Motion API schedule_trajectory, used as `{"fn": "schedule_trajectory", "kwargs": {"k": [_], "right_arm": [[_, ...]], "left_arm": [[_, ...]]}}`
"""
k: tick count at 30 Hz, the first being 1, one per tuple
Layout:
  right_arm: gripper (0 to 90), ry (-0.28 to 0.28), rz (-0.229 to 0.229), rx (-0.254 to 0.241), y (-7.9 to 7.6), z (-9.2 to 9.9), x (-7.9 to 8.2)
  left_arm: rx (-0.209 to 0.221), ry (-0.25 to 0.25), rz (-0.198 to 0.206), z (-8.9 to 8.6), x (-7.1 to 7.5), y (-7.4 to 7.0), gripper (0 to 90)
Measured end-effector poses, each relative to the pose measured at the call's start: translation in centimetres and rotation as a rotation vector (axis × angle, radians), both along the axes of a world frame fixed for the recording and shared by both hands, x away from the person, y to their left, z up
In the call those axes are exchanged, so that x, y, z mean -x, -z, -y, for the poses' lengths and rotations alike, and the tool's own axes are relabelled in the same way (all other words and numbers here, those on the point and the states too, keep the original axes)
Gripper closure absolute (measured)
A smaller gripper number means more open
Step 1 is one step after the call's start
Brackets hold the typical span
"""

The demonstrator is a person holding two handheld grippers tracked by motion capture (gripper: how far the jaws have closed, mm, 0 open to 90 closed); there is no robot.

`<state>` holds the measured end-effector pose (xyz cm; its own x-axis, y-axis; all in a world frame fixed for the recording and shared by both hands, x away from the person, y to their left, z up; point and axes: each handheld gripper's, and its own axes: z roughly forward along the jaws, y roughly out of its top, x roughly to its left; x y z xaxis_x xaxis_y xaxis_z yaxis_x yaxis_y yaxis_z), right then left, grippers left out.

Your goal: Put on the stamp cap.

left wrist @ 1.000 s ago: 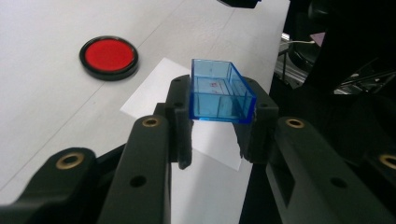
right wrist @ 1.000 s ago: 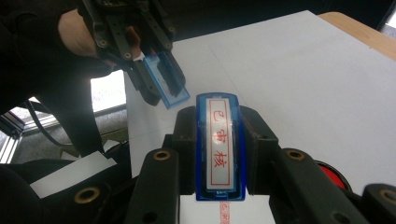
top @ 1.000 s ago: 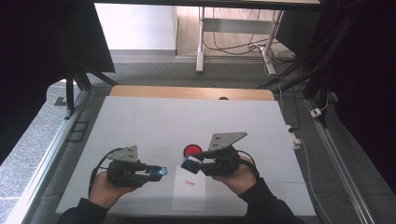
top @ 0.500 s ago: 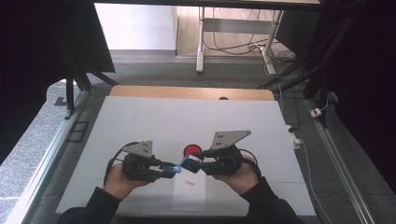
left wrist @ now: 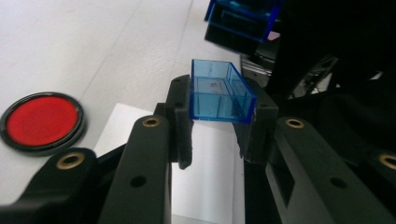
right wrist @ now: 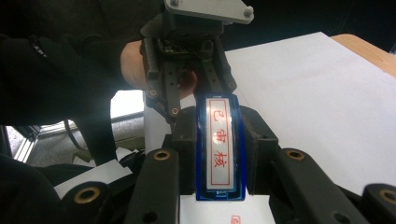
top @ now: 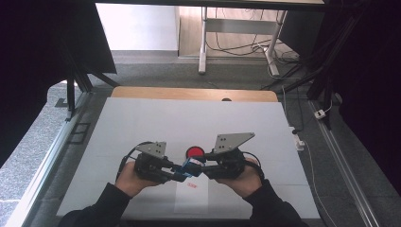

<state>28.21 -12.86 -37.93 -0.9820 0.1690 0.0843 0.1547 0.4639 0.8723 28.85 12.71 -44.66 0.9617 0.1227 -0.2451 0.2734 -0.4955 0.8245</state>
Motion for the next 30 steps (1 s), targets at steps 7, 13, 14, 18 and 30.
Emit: {"fn": "schedule_trajectory", "kwargs": {"k": [7,13,14,18,30], "right_arm": [[70.8,-0.027,-0.013,0.0,0.3,-0.3,0.0],[70.8,-0.05,-0.024,0.006,0.5,-0.6,0.1],[70.8,-0.055,-0.028,0.005,0.5,-0.7,0.1],[70.8,-0.068,-0.029,0.014,0.6,-0.8,0.2],[70.9,-0.1,-0.057,-0.003,0.7,-1.0,0.3]], "left_arm": [[0.032,0.059,-0.015,0.0,-0.1,0.3,69.0],[0.041,0.101,-0.014,0.2,0.0,0.5,69.0],[0.041,0.104,-0.013,0.2,0.0,0.5,69.0],[0.044,0.121,-0.011,0.2,0.0,0.5,69.0],[0.087,0.151,0.006,0.1,0.3,0.3,69.2]]}}
